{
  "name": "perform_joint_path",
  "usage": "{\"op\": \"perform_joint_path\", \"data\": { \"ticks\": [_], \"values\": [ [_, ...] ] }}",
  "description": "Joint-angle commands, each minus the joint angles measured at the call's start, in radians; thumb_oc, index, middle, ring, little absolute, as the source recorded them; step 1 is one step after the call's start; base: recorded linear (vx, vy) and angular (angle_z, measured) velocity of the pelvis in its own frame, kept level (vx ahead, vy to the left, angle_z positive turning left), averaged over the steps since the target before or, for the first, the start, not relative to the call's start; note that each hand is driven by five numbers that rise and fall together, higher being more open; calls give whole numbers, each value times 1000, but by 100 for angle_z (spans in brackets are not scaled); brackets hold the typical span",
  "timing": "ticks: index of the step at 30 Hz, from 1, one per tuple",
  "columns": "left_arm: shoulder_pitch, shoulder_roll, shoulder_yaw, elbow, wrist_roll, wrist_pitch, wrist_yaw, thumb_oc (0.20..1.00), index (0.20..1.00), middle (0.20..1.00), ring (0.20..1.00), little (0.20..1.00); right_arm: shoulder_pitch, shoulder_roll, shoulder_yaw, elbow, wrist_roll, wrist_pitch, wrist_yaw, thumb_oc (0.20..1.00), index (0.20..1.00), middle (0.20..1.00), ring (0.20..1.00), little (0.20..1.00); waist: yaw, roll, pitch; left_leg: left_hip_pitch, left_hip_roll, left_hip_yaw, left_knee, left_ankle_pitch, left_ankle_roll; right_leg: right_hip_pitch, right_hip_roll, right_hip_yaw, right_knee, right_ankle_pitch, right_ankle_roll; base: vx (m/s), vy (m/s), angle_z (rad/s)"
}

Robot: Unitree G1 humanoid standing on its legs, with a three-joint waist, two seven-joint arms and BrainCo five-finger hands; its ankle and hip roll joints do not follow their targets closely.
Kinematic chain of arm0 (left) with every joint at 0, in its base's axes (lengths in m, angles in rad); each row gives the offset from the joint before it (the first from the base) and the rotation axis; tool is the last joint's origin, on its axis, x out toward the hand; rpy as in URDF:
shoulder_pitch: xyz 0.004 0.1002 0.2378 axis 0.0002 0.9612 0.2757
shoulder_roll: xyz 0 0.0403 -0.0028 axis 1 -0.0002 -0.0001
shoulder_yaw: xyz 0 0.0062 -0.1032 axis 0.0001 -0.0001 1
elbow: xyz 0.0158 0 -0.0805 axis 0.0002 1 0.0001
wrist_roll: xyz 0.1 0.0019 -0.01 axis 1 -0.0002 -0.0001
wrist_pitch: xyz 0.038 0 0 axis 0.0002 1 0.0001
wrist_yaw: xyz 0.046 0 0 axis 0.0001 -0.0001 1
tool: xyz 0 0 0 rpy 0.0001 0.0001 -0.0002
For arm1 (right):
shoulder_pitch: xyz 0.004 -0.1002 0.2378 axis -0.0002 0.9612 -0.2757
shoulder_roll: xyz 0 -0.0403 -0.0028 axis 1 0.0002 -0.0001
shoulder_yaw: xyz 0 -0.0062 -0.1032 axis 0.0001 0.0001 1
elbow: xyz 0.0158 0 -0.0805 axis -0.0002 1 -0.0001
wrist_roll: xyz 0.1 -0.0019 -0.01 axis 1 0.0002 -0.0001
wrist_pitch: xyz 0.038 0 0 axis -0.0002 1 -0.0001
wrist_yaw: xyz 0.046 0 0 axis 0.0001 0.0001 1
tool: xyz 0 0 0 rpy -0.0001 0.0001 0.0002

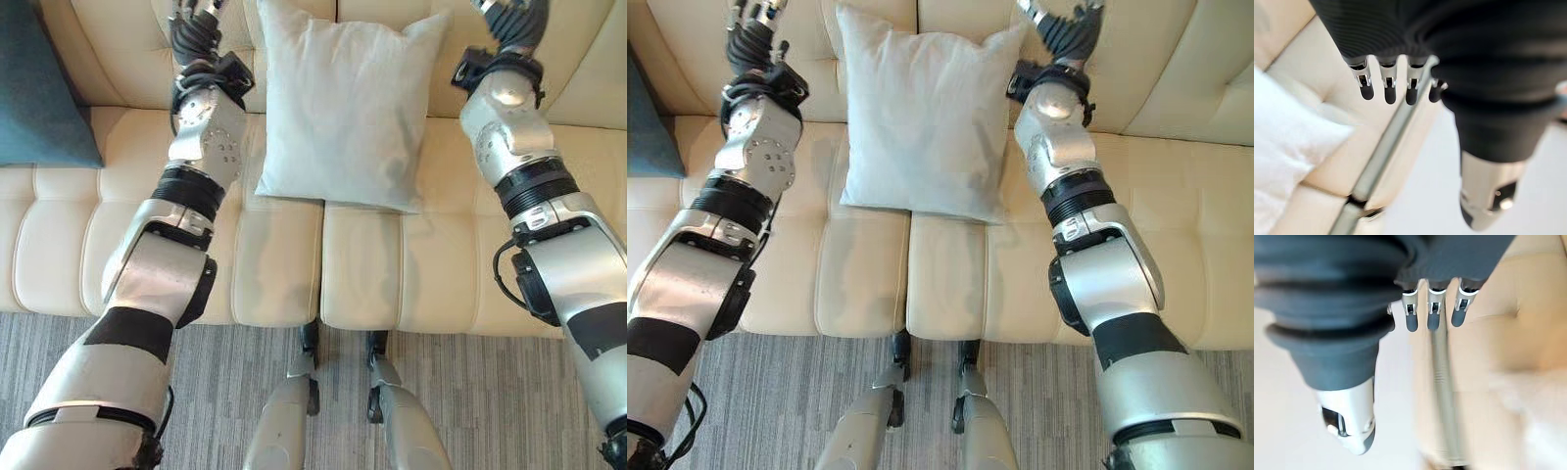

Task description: Pick up all the scattered cushions and arrange them neatly on the sofa.

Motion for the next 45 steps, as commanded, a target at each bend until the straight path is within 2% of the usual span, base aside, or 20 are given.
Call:
{"op": "perform_joint_path", "data": {
  "ticks": [1,5,6,9,11,12,14,16,20,24,25,28,29,30,31,32,34,37,39,45],
  "values": [
    [72,119,6,-24,130,-30,-16,1000,1000,1000,1000,1000,131,-66,-1,-81,-24,-51,65,1000,1000,1000,1000,1000,13,2,-71,67,17,-38,-83,-40,-58,97,-76,-31,-5,-125,98,6,14,3],
    [372,239,65,-147,406,-4,-53,1000,1000,1000,1000,1000,462,-126,-31,-240,-73,-41,233,1000,1000,1000,1000,1000,7,-5,-86,130,19,-24,-109,-43,-55,141,-77,-37,-5,-132,96,32,53,-2],
    [660,241,167,-234,501,12,-119,1000,1000,1000,1000,1000,735,-187,-30,-315,-146,9,405,1000,1000,1000,1000,1000,7,-18,-94,172,18,-15,-105,-63,-48,178,-82,-39,-5,-141,98,34,59,-6],
    [787,242,211,-296,557,17,-138,1000,1000,1000,1000,1000,829,-207,-49,-335,-227,29,422,1000,1000,1000,1000,1000,7,-21,-104,175,16,-11,-104,-70,-42,181,-84,-36,-5,-142,100,13,38,-4],
    [1041,175,269,-349,689,34,-195,1000,1000,1000,1000,1000,1045,-192,-96,-352,-356,52,496,1000,1000,1000,1000,1000,6,-25,-123,205,13,-1,-103,-87,-30,201,-90,-30,-5,-146,105,13,63,-8],
    [1041,175,269,-349,689,34,-195,1000,1000,1000,1000,1000,1045,-192,-95,-353,-356,52,496,1000,1000,1000,1000,1000,6,-25,-123,204,13,-1,-103,-87,-30,200,-90,-30,-5,-146,105,19,93,-10],
    [1237,38,286,-341,764,66,-275,1000,1000,1000,1000,1000,1246,-83,-169,-244,-431,78,546,1000,1000,1000,1000,1000,3,-23,-143,232,5,-6,-94,-104,-18,232,-97,-35,-5,-153,111,-9,91,-18],
    [1254,26,284,-314,774,68,-287,1000,1000,1000,1000,1000,1262,-67,-179,-218,-444,84,549,1000,1000,1000,1000,1000,1,-22,-149,233,4,-8,-94,-105,-16,234,-99,-36,-5,-153,111,-19,52,-4],
    [1262,-130,204,-30,841,110,-319,1000,1000,1000,1000,1000,1334,86,-225,42,-418,98,540,1000,1000,1000,1000,1000,-18,-18,-167,262,-14,-12,-88,-125,3,263,-110,-34,-5,-147,119,-42,118,1],
    [1236,-195,163,108,865,121,-330,1000,1000,1000,1000,1000,1332,137,-203,165,-416,102,552,1000,1000,1000,1000,1000,-31,-24,-172,268,-28,-5,-93,-130,11,258,-114,-20,-5,-124,124,-86,115,-3],
    [1224,-216,148,149,865,120,-329,1000,1000,1000,1000,1000,1313,160,-184,201,-412,100,546,1000,1000,1000,1000,1000,-31,-28,-166,260,-31,15,-104,-123,15,224,-113,-14,-5,-70,133,-140,81,-13],
    [1215,-230,137,179,877,122,-323,1000,1000,1000,1000,1000,1293,182,-165,209,-403,98,539,1000,1000,1000,1000,1000,-28,-25,-149,246,-19,37,-103,-110,18,195,-100,-28,34,-71,133,-199,36,-48],
    [1213,-231,128,184,885,121,-322,1000,1000,1000,1000,1000,1284,186,-157,209,-396,97,540,1000,1000,1000,1000,1000,-33,-20,-142,243,-12,42,-101,-105,17,191,-87,-17,78,-105,120,-121,20,-61],
    [1216,-238,112,221,911,130,-330,1000,1000,1000,1000,1000,1282,193,-140,212,-393,95,544,1000,1000,1000,1000,1000,-33,-13,-140,248,0,50,-105,-98,19,205,-61,-2,158,-187,96,-121,20,-43],
    [1216,-238,112,221,911,130,-330,1000,1000,1000,1000,1000,1282,193,-140,212,-393,95,544,1000,1000,1000,1000,1000,-33,-13,-140,248,0,50,-105,-98,19,205,-61,-2,158,-187,96,-96,-7,-41],
    [1238,-243,118,247,920,140,-341,1000,1000,1000,1000,1000,1291,196,-126,217,-391,91,552,1000,1000,1000,1000,1000,-28,-10,-153,264,2,54,-114,-96,18,240,-29,-2,257,-274,80,-37,-38,-22],
    [1254,-242,131,280,926,145,-344,1000,1000,1000,1000,1000,1298,201,-113,229,-396,87,558,1000,1000,1000,1000,1000,-26,-17,-169,274,-1,58,-114,-95,15,274,2,17,323,-326,74,-50,-88,-17],
    [1272,-238,159,304,908,151,-348,1000,1000,1000,1000,1000,1307,214,-100,259,-406,93,564,1000,1000,1000,1000,1000,-12,-35,-194,273,-6,71,-114,-85,7,352,34,23,298,-349,62,-92,-132,-19],
    [1269,-238,172,316,893,154,-343,1000,1000,1000,1000,1000,1300,225,-90,304,-423,105,557,1000,1000,1000,1000,1000,15,-46,-197,262,4,96,-114,-67,-3,396,33,-34,212,-360,47,-208,-193,-23],
    [1254,-254,170,329,870,164,-349,1000,1000,1000,1000,1000,1311,215,-93,393,-457,128,559,1000,1000,1000,1000,1000,0,-22,-179,239,45,86,-98,31,-61,422,99,-37,125,-387,-14,-325,-302,-11]
  ]
}}
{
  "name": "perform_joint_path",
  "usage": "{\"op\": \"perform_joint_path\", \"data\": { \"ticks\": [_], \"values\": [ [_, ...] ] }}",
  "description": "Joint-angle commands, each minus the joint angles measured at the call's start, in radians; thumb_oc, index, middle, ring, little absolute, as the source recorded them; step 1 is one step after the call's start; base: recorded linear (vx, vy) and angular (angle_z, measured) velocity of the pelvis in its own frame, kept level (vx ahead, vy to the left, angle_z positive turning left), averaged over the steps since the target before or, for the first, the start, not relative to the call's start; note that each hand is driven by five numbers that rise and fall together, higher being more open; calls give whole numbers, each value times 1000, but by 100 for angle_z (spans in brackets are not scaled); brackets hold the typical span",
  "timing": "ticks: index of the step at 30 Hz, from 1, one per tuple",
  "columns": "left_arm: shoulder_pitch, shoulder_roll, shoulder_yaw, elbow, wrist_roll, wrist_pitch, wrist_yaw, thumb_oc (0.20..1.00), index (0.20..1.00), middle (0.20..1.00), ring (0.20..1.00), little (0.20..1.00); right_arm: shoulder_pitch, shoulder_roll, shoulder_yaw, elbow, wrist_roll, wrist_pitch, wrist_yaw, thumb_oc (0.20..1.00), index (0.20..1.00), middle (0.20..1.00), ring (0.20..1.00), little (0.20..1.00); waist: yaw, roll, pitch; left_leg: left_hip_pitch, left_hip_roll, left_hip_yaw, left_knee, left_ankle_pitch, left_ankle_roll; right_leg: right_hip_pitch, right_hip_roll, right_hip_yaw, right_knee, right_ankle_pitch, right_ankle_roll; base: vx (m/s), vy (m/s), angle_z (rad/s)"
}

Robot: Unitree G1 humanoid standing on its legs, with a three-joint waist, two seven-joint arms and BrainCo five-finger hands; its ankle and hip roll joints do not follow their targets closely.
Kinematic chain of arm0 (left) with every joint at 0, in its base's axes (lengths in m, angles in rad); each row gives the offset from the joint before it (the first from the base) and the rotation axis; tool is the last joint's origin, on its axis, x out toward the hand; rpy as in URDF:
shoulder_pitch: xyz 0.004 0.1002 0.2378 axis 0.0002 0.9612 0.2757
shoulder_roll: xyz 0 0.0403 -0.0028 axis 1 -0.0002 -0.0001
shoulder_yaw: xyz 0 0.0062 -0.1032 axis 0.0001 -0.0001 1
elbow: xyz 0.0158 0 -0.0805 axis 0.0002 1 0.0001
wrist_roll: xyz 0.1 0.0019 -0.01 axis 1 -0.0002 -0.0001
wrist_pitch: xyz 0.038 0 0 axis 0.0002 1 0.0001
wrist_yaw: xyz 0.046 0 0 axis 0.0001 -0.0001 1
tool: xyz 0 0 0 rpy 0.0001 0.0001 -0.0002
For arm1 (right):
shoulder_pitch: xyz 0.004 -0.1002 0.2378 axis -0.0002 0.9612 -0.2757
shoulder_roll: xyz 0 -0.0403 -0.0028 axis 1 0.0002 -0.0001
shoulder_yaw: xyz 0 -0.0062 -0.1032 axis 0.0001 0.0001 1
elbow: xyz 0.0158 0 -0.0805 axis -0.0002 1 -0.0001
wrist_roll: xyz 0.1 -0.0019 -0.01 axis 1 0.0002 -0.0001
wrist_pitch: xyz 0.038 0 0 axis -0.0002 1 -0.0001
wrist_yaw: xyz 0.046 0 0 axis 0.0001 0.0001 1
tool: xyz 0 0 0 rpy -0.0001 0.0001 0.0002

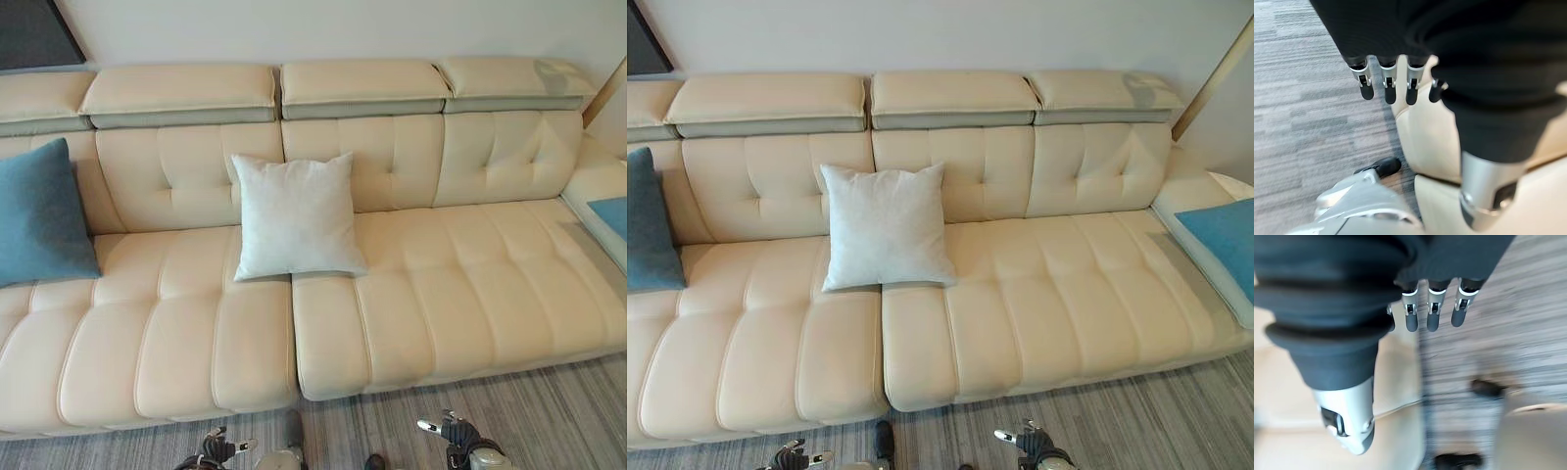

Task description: Pick up all the scattered cushions and arrange them neatly on the sofa.

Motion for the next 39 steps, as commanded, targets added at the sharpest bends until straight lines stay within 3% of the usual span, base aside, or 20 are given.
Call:
{"op": "perform_joint_path", "data": {
  "ticks": [1,3,6,7,8,11,13,15,21,24,27,28,30,31,32,33,34,35,38,39],
  "values": [
    [-89,-2,22,11,-7,-8,-7,1000,1000,1000,1000,1000,-41,-21,9,-1,-11,-4,-3,1000,1000,1000,1000,1000,-27,4,45,-38,-51,-55,-28,9,-56,37,32,-35,28,-101,-21,-296,-219,16],
    [-90,-14,9,9,-7,-11,-7,1000,1000,1000,1000,1000,-34,-31,5,6,-11,-4,-4,1000,1000,1000,1000,1000,-27,9,68,-41,-49,-92,-15,0,-68,30,27,-46,36,-95,-27,-353,-215,21],
    [-76,-27,14,22,-7,-12,-15,1000,1000,1000,1000,1000,-26,-44,-5,11,-10,-3,2,1000,1000,1000,1000,1000,-34,-9,68,-26,-81,-125,149,-130,-28,18,-3,-44,29,-63,-23,-215,-114,-6],
    [-76,-27,14,22,-7,-12,-15,1000,1000,1000,1000,1000,-26,-44,-4,11,-10,-3,2,1000,1000,1000,1000,1000,-33,-9,68,-27,-81,-125,153,-133,-28,19,-2,-43,29,-63,-23,-113,-67,-23],
    [-61,-32,21,35,-5,-10,-25,1000,1000,1000,1000,1000,-22,-50,-7,12,-14,1,11,1000,1000,1000,1000,1000,-32,-15,51,-9,-97,-125,266,-211,-12,18,-13,-30,13,-50,-19,-83,-49,-12],
    [-47,-33,29,46,-12,-6,-37,1000,1000,1000,1000,1000,-15,-54,-13,13,-13,1,18,1000,1000,1000,1000,1000,-34,-6,29,67,-116,-140,256,-265,1,17,-6,-6,1,-42,-12,-51,-21,-27],
    [-43,-33,27,48,-8,-5,-38,1000,1000,1000,1000,1000,-13,-54,-13,15,-15,3,20,1000,1000,1000,1000,1000,-39,0,18,109,-113,-132,203,-271,4,19,-1,-4,-4,-43,-9,1,25,-2],
    [-46,-39,9,50,15,-1,-39,1000,1000,1000,1000,1000,-5,-46,-12,9,-16,-2,16,1000,1000,1000,1000,1000,-62,21,-14,173,-105,-110,32,-224,-6,14,12,-29,-26,-34,-1,-44,58,15],
    [-40,-48,-4,51,34,1,-44,1000,1000,1000,1000,1000,14,-39,-16,-5,-7,-6,15,1000,1000,1000,1000,1000,-79,30,-29,214,-107,-92,-13,-229,-4,33,10,-22,-58,-16,8,-41,88,7],
    [-41,-46,-2,47,30,-2,-48,1000,1000,1000,1000,1000,27,-49,-36,-16,14,-11,17,1000,1000,1000,1000,1000,-92,33,-27,224,-117,-73,-18,-242,11,27,5,15,-57,3,18,-67,109,-32],
    [-52,-35,-4,36,31,-8,-49,1000,1000,1000,1000,1000,35,-70,-65,-37,40,-21,16,1000,1000,1000,1000,1000,-117,36,-13,219,-122,-25,-18,-250,27,-18,-1,69,-33,30,33,-138,145,-57],
    [-64,-25,-6,21,33,-15,-49,1000,1000,1000,1000,1000,29,-89,-78,-50,44,-25,15,1000,1000,1000,1000,1000,-132,39,-1,209,-124,29,-25,-253,37,-66,-3,106,-14,52,50,-154,128,-78],
    [-78,-13,-3,9,30,-21,-42,1000,1000,1000,1000,1000,17,-111,-93,-71,50,-29,9,1000,1000,1000,1000,1000,-143,45,13,204,-123,85,-30,-258,43,-107,-13,113,19,57,68,-184,131,-104],
    [-87,-6,-2,-5,25,-26,-37,1000,1000,1000,1000,1000,14,-123,-105,-88,52,-31,3,1000,1000,1000,1000,1000,-146,46,23,202,-119,115,-29,-262,46,-135,-25,84,56,58,75,-142,87,-143],
    [-99,2,-4,-10,28,-28,-34,1000,1000,1000,1000,1000,8,-133,-112,-102,52,-33,-4,1000,1000,1000,1000,1000,-143,53,37,212,-110,140,-32,-274,43,-146,-58,7,89,49,88,-90,51,-122],
    [-99,2,-4,-10,28,-28,-34,1000,1000,1000,1000,1000,8,-133,-112,-103,52,-33,-5,1000,1000,1000,1000,1000,-144,53,38,214,-111,139,-32,-275,43,-146,-58,7,91,47,88,-83,25,-144],
    [-103,9,1,-15,28,-29,-33,1000,1000,1000,1000,1000,10,-142,-125,-120,55,-35,-8,1000,1000,1000,1000,1000,-140,57,43,214,-101,168,-32,-276,40,-153,-93,-82,109,49,87,-117,-41,-154],
    [-107,18,14,-17,30,-29,-34,1000,1000,1000,1000,1000,16,-160,-151,-118,51,-37,-17,1000,1000,1000,1000,1000,-128,62,39,224,-83,229,-32,-281,33,-137,-161,-261,110,54,84,-114,-69,-162],
    [-112,25,28,-21,25,-31,-39,1000,1000,1000,1000,1000,27,-187,-195,-127,56,-40,-27,1000,1000,1000,1000,1000,-136,54,21,255,-78,302,-32,-290,31,-113,-201,-339,62,97,103,5,-87,-149],
    [-112,25,27,-21,25,-31,-39,1000,1000,1000,1000,1000,28,-187,-196,-128,56,-40,-27,1000,1000,1000,1000,1000,-135,55,22,257,-78,303,-32,-290,31,-111,-200,-338,59,99,104,70,-134,-120]
  ]
}}
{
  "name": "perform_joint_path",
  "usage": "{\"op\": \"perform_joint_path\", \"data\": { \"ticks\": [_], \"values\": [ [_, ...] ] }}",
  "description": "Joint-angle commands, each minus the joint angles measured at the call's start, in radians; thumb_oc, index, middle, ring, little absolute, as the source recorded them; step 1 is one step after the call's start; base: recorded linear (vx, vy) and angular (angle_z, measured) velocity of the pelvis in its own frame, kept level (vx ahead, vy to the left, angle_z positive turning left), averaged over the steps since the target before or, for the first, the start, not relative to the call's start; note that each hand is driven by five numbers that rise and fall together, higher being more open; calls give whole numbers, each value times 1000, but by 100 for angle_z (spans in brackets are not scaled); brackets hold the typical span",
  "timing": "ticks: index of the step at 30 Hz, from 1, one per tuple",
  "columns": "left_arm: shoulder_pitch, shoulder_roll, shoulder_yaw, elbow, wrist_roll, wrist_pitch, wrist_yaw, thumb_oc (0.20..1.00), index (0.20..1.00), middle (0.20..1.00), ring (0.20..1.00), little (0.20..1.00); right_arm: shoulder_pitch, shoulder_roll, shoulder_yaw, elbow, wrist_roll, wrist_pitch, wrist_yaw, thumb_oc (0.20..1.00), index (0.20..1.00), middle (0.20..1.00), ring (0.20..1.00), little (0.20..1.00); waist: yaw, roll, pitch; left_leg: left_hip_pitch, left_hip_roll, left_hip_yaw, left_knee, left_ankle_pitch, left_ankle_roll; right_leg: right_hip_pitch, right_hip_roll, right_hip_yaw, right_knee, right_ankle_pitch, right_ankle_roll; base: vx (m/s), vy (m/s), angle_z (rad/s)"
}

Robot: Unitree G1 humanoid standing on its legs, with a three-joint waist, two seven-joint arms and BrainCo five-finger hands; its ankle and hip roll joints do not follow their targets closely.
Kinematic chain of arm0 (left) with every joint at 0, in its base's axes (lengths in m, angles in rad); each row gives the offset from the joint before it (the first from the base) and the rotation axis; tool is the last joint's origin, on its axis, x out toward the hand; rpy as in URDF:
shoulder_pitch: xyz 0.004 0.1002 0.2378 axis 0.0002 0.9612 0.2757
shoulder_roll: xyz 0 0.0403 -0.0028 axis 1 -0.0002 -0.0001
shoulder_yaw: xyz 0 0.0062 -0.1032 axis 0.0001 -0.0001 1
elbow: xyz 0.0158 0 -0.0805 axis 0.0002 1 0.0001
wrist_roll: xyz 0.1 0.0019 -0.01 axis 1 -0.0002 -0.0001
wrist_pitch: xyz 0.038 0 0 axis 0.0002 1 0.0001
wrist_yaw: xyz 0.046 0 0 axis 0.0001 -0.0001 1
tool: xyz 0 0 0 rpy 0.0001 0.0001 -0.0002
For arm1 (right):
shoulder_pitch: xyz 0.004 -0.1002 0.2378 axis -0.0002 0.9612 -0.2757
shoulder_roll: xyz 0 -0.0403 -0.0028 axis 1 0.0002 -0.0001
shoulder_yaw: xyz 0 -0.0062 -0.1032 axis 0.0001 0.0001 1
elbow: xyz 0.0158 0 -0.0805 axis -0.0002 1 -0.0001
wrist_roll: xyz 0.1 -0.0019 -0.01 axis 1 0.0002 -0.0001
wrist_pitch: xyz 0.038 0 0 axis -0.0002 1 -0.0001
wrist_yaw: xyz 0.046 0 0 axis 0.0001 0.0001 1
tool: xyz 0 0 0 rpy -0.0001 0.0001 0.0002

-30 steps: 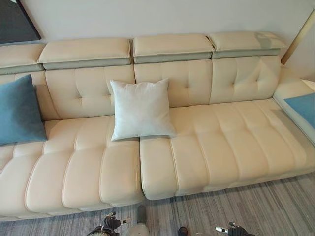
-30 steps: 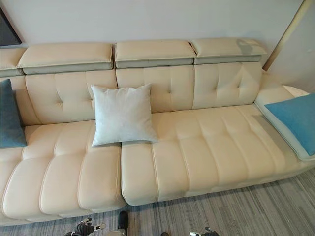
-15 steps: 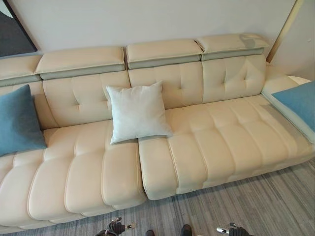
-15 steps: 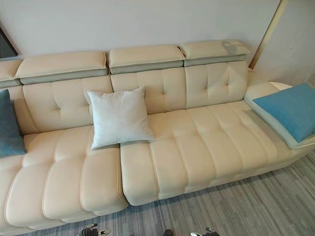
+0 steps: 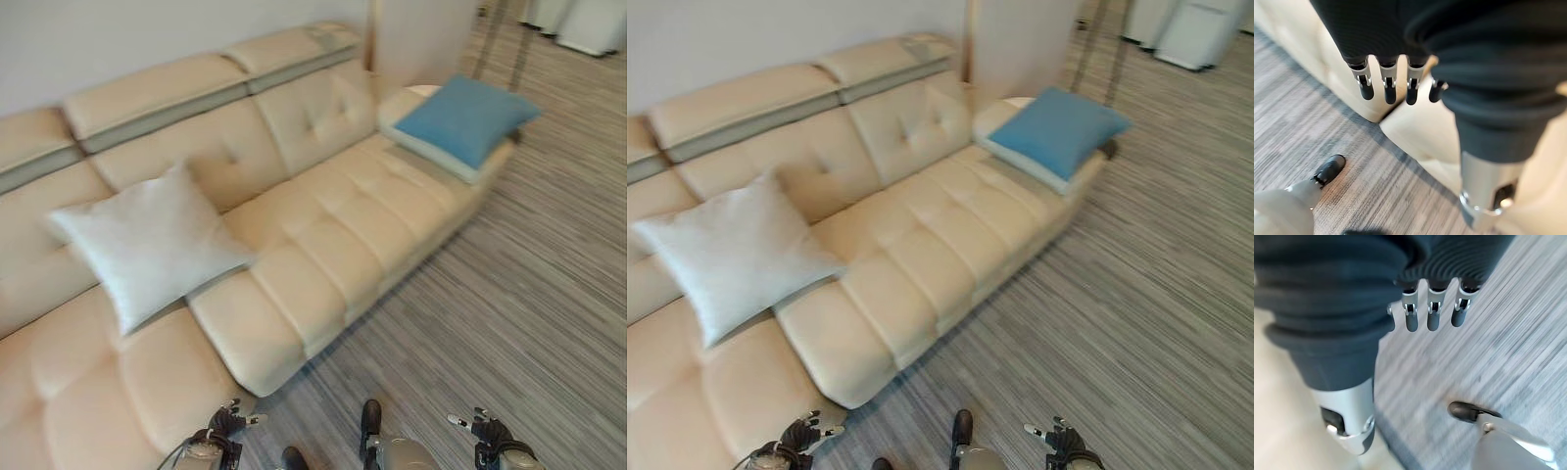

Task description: Pick up all the scattered cushions and arrange them neatly on the sofa.

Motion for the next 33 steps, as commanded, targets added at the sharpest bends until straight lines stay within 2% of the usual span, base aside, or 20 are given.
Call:
{"op": "perform_joint_path", "data": {
  "ticks": [1,5,7,10,11,12,13,14,15,16,17,18,19,21,22,23,25,27,30,33],
  "values": [
    [-50,3,26,10,21,-29,-1,1000,1000,1000,1000,1000,2,-81,6,-4,18,-25,-25,1000,1000,1000,1000,1000,-26,11,-24,25,-85,-113,3,-121,-1,67,-46,11,-56,44,65,82,-153,-103],
    [-57,1,28,3,21,-30,4,1000,1000,1000,1000,1000,2,-78,10,-45,14,-26,-30,1000,1000,1000,1000,1000,-21,4,-38,47,-76,-41,6,-127,-7,73,-53,-63,-70,63,74,93,-180,-111],
    [-64,0,20,3,32,-28,5,1000,1000,1000,1000,1000,13,-69,12,-44,20,-26,-27,1000,1000,1000,1000,1000,-29,-2,-44,54,-62,-23,28,-133,-19,81,-41,-47,-79,44,68,201,-425,-60],
    [-81,-13,8,16,27,-27,7,1000,1000,1000,1000,1000,38,-57,9,-31,44,-29,-23,1000,1000,1000,1000,1000,-57,-1,-48,61,-4,-9,106,-139,-54,85,-11,-2,-53,-11,33,241,-453,-33],
    [-85,-20,0,21,17,-27,8,1000,1000,1000,1000,1000,45,-48,16,-19,67,-36,-23,1000,1000,1000,1000,1000,-73,-1,-48,51,83,4,259,-69,-108,105,34,33,-44,-67,-11,403,-672,-26],
    [-85,-21,-2,21,9,-27,9,1000,1000,1000,1000,1000,48,-46,20,-12,72,-36,-22,1000,1000,1000,1000,1000,-71,-4,-45,40,120,-3,327,-36,-122,117,55,47,-48,-86,-31,445,-721,-33],
    [-88,-26,-8,16,-4,-29,14,1000,1000,1000,1000,1000,47,-43,30,-13,77,-39,-25,1000,1000,1000,1000,1000,-60,-5,-36,20,144,-52,399,19,-135,138,82,68,-60,-106,-55,201,-334,-41],
    [-88,-25,-8,16,-4,-29,14,1000,1000,1000,1000,1000,47,-43,30,-13,77,-39,-25,1000,1000,1000,1000,1000,-59,-4,-35,18,150,-53,406,18,-138,140,86,67,-63,-106,-58,277,-431,-88],
    [-83,-32,-13,3,-24,-33,23,1000,1000,1000,1000,1000,33,-47,60,-30,69,-42,-25,1000,1000,1000,1000,1000,-36,-13,-12,-54,147,-215,536,36,-118,160,122,134,-78,-128,-89,165,-266,-94],
    [-83,-32,-13,3,-24,-33,23,1000,1000,1000,1000,1000,33,-47,60,-30,69,-42,-26,1000,1000,1000,1000,1000,-36,-12,-12,-57,149,-216,540,34,-118,160,123,133,-79,-127,-90,307,-329,-127],
    [-66,-37,-9,-17,-51,-38,37,1000,1000,1000,1000,1000,20,-49,96,-51,59,-38,-25,1000,1000,1000,1000,1000,3,-14,4,-155,30,-418,618,-19,-85,157,140,220,-79,-138,-103,141,-76,-106],
    [-66,-37,-9,-17,-51,-38,37,1000,1000,1000,1000,1000,20,-49,96,-51,59,-38,-25,1000,1000,1000,1000,1000,3,-14,4,-155,30,-418,619,-19,-85,156,140,220,-79,-138,-103,309,-152,-164],
    [-43,-43,-4,-22,-59,-41,37,1000,1000,1000,1000,1000,11,-48,120,-64,50,-34,-15,1000,1000,1000,1000,1000,35,-19,17,-210,-49,-518,584,-69,-49,168,152,286,-85,-130,-92,253,-115,-112],
    [-42,-42,-4,-14,-57,-43,37,1000,1000,1000,1000,1000,12,-48,123,-56,50,-35,-14,1000,1000,1000,1000,1000,42,-25,16,-234,-55,-534,551,-88,-36,171,151,306,-87,-136,-89,227,-83,-93],
    [-34,-42,-7,-18,-52,-46,38,1000,1000,1000,1000,1000,7,-52,134,-55,40,-38,-18,1000,1000,1000,1000,1000,60,-30,9,-287,-115,-605,447,-103,-19,174,147,313,-100,-130,-86,206,-22,-89],
    [-28,-43,-9,-22,-51,-42,35,1000,1000,1000,1000,1000,3,-54,138,-60,36,-37,-15,1000,1000,1000,1000,1000,65,-29,8,-290,-142,-642,390,-104,-16,184,148,318,-96,-135,-84,397,-37,-68],
    [-19,-48,-18,-7,-41,-40,40,1000,1000,1000,1000,1000,-18,-55,161,-56,23,-45,-18,1000,1000,1000,1000,1000,82,-14,-2,-321,-182,-772,142,25,-40,197,183,339,-103,-149,-85,355,-27,-14],
    [-26,-45,-17,11,-35,-36,42,1000,1000,1000,1000,1000,-38,-52,182,-67,18,-47,-21,1000,1000,1000,1000,1000,88,-7,3,-344,-183,-787,15,68,-60,218,202,358,-103,-164,-87,358,7,-34],
    [-25,-38,-8,26,-27,-32,42,1000,1000,1000,1000,1000,-51,-46,197,-75,12,-44,-14,1000,1000,1000,1000,1000,100,-12,0,-347,-179,-752,12,87,-63,256,211,391,-110,-176,-79,411,57,-40],
    [5,-33,9,33,-33,-33,37,1000,1000,1000,1000,1000,-29,-19,202,-81,-12,-39,3,1000,1000,1000,1000,1000,112,-37,-45,-315,-205,-759,65,84,-11,303,168,396,-26,-227,-43,720,179,-42]
  ]
}}
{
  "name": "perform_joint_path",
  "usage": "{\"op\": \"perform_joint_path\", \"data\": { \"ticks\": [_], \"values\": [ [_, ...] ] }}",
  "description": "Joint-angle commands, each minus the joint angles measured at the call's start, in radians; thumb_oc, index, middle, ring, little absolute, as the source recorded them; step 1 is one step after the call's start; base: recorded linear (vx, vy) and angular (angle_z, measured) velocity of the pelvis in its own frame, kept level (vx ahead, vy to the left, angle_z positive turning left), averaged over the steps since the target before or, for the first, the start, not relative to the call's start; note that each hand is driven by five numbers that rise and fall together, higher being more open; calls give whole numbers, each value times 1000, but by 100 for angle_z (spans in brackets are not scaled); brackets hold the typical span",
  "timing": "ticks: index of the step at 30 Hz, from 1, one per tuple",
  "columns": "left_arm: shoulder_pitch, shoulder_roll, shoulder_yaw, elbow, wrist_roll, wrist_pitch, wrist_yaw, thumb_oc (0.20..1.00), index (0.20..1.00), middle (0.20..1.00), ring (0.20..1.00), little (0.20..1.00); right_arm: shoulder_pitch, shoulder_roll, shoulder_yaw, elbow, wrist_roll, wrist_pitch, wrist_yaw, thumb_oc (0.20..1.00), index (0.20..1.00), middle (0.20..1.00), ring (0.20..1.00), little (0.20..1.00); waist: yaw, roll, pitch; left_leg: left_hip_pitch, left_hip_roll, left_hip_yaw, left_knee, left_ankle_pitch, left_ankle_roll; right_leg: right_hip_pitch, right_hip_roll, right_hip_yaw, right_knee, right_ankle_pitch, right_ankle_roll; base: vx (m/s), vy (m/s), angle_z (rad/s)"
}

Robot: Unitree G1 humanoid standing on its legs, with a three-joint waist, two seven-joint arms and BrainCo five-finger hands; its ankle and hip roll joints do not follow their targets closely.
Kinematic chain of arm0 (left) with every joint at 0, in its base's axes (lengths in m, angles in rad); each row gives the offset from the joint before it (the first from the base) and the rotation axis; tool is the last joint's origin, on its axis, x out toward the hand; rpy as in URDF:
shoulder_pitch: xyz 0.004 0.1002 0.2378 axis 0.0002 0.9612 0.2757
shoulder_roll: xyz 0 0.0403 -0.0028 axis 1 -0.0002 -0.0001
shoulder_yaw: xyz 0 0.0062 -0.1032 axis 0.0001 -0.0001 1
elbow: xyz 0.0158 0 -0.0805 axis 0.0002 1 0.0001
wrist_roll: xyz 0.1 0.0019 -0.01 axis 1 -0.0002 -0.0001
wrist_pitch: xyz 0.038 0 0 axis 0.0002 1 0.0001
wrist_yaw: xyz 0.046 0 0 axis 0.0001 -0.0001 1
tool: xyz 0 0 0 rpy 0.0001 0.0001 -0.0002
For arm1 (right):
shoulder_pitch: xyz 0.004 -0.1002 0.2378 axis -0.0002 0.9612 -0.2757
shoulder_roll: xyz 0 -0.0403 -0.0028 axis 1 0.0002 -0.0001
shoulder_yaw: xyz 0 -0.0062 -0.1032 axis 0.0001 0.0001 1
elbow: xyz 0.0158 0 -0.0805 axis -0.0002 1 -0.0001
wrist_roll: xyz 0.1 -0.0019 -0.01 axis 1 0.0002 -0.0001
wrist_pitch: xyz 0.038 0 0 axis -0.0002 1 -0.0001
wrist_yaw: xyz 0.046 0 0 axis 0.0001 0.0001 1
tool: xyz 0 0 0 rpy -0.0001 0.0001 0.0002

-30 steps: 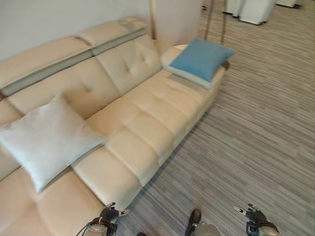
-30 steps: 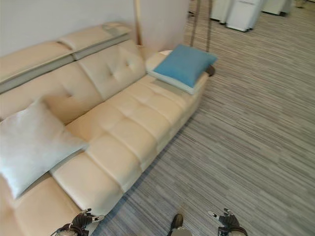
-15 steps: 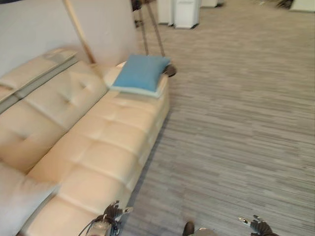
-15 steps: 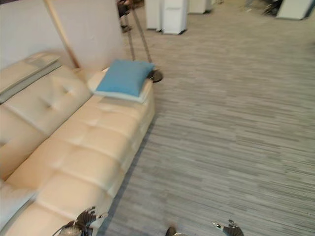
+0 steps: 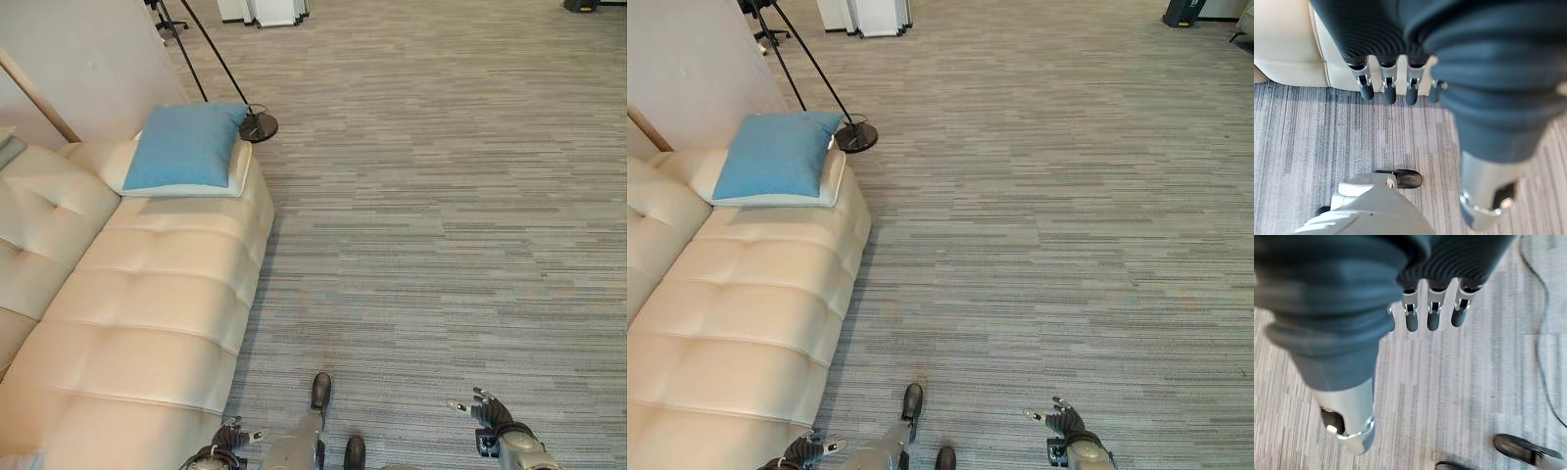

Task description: Pick up all the scattered cushions and arrange them neatly on the sofa.

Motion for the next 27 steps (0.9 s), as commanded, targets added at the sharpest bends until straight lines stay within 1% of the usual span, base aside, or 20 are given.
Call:
{"op": "perform_joint_path", "data": {
  "ticks": [1,2,3,4,5,6,9,11,13,15,18,19,20,21,22,23,24,25,26,27],
  "values": [
    [-28,31,-14,-16,-5,-21,5,1000,1000,1000,1000,1000,47,-11,-9,-85,-17,-29,13,1000,1000,1000,1000,1000,0,-20,-51,43,-24,1,4,-7,35,40,-154,-32,226,-140,170,772,257,-31],
    [-17,41,-18,-32,5,-18,2,1000,1000,1000,1000,1000,51,-1,-7,-84,-22,-28,26,1000,1000,1000,1000,1000,-1,-40,-39,98,-41,41,24,-71,78,-81,-210,-35,546,31,237,596,218,-41],
    [-17,41,-18,-32,5,-18,2,1000,1000,1000,1000,1000,51,0,-7,-84,-22,-28,26,1000,1000,1000,1000,1000,0,-41,-39,97,-42,43,25,-71,79,-83,-211,-33,549,29,237,564,239,-54],
    [-20,41,-21,-38,3,-17,0,1000,1000,1000,1000,1000,52,1,-9,-82,-24,-26,28,1000,1000,1000,1000,1000,-4,-41,-25,130,-52,52,26,-93,97,-123,-247,-51,651,100,250,400,190,-50],
    [-27,41,-27,-40,3,-11,0,1000,1000,1000,1000,1000,57,0,-19,-76,-24,-21,25,1000,1000,1000,1000,1000,-15,-27,-7,191,-52,69,17,-122,118,-178,-290,-80,758,142,241,530,222,-24],
    [-37,40,-29,-35,1,-11,2,1000,1000,1000,1000,1000,55,2,-22,-62,-22,-21,25,1000,1000,1000,1000,1000,-20,-18,1,218,-45,66,2,-127,122,-229,-285,-76,788,108,228,497,154,-10],
    [-61,42,-23,-23,-9,-14,5,1000,1000,1000,1000,1000,57,-2,-26,-43,-13,-24,25,1000,1000,1000,1000,1000,-15,15,23,278,-9,66,-9,-147,103,-289,-259,-128,593,-16,192,362,-19,-14],
    [-71,43,-17,-19,-8,-15,7,1000,1000,1000,1000,1000,58,-1,-32,-29,-14,-24,23,1000,1000,1000,1000,1000,-10,25,28,310,4,67,-4,-173,85,-299,-232,-129,319,16,201,390,-126,8],
    [-98,48,-6,6,3,-19,11,1000,1000,1000,1000,1000,58,3,-46,-3,-15,-17,14,1000,1000,1000,1000,1000,-23,16,24,355,11,50,-11,-204,57,-300,-194,-20,-2,114,240,529,-229,2],
    [-100,48,0,13,3,-19,12,1000,1000,1000,1000,1000,58,5,-50,0,-18,-13,12,1000,1000,1000,1000,1000,-22,14,18,368,16,53,-12,-212,47,-316,-198,-29,-12,120,250,482,-211,34],
    [-77,41,8,31,12,-20,8,1000,1000,1000,1000,1000,78,7,-52,7,-24,-14,22,1000,1000,1000,1000,1000,-27,6,-11,398,33,40,53,-228,28,-276,-195,-39,19,146,229,628,-300,65],
    [-64,33,9,29,-4,-19,2,1000,1000,1000,1000,1000,85,1,-45,12,-29,-15,27,1000,1000,1000,1000,1000,-26,9,-23,389,58,29,179,-180,0,-237,-172,-39,36,131,202,387,-219,38],
    [-63,33,9,29,-4,-19,2,1000,1000,1000,1000,1000,85,0,-45,12,-29,-15,27,1000,1000,1000,1000,1000,-27,9,-23,388,58,28,182,-181,0,-237,-172,-41,36,131,202,713,-447,39],
    [-52,24,9,24,-11,-17,1,1000,1000,1000,1000,1000,90,-3,-38,1,-20,-20,30,1000,1000,1000,1000,1000,-21,8,-20,318,73,19,384,-80,-24,-185,-152,-49,39,105,171,323,-228,19],
    [-52,24,9,24,-11,-17,1,1000,1000,1000,1000,1000,90,-3,-38,1,-20,-20,30,1000,1000,1000,1000,1000,-23,10,-20,314,74,18,389,-82,-25,-186,-151,-50,39,104,171,534,-408,8],
    [-56,20,-1,7,-30,-16,-2,1000,1000,1000,1000,1000,89,-13,-34,-3,-2,-22,29,1000,1000,1000,1000,1000,-14,2,3,218,77,31,564,-46,-37,-136,-145,-69,34,72,144,208,-179,11],
    [-56,20,-1,7,-30,-16,-2,1000,1000,1000,1000,1000,89,-13,-34,-3,-2,-22,29,1000,1000,1000,1000,1000,-15,4,3,215,78,30,568,-48,-37,-137,-143,-70,34,72,144,508,-384,17],
    [-66,20,-8,-1,-44,-17,2,1000,1000,1000,1000,1000,77,-17,-20,-3,3,-18,27,1000,1000,1000,1000,1000,-6,-7,25,137,90,95,621,-75,-33,-90,-147,-93,27,37,126,298,-204,7],
    [-66,20,-8,-1,-44,-17,2,1000,1000,1000,1000,1000,77,-17,-20,-3,3,-18,27,1000,1000,1000,1000,1000,-6,-7,26,138,91,95,621,-76,-33,-89,-147,-93,28,36,126,500,-283,14],
    [-64,18,-15,-8,-38,-18,4,1000,1000,1000,1000,1000,77,-17,-18,-5,9,-15,28,1000,1000,1000,1000,1000,-8,-16,24,92,90,143,554,-114,-27,-62,-157,-113,17,23,130,304,-99,26]
  ]
}}
